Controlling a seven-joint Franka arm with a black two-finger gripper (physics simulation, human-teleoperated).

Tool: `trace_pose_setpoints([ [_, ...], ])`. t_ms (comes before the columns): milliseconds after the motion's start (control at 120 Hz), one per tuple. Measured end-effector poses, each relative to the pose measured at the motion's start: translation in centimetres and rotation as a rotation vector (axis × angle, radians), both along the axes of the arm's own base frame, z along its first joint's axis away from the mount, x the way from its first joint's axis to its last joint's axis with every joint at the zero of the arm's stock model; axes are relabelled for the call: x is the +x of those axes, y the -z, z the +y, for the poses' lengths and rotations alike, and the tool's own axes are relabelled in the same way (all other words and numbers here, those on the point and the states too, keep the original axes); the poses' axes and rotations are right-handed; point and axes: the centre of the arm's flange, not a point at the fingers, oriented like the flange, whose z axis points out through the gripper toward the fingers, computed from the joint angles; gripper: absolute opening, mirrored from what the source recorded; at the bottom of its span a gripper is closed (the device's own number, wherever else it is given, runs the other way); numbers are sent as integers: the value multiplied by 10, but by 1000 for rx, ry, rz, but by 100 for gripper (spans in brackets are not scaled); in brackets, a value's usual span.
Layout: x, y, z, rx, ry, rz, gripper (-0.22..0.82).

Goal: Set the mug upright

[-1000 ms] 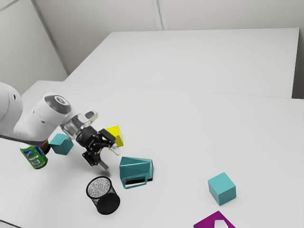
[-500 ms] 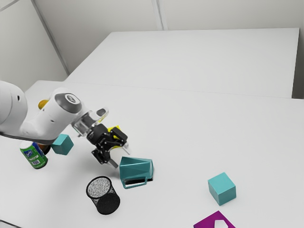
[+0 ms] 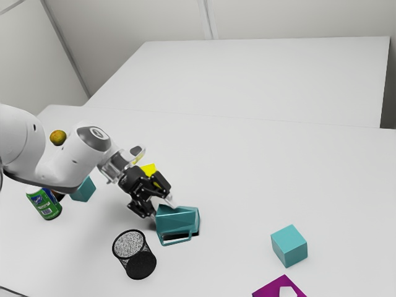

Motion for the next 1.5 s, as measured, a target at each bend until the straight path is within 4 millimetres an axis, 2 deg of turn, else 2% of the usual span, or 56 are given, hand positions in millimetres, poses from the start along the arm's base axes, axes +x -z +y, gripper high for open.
trace_pose_setpoints([
  [242,2,-5,-2,-8,3,-14,1],
  [542,5,-10,-13,-22,12,-32,-15],
  [675,10,-17,-21,-33,19,-56,-16],
  [883,29,-39,-34,-8,57,-130,-17],
  [1083,43,-64,-29,73,104,-193,-18],
  [1217,43,-82,-30,153,150,-201,-18],
  [1500,41,-95,-14,349,132,-168,-18],
])
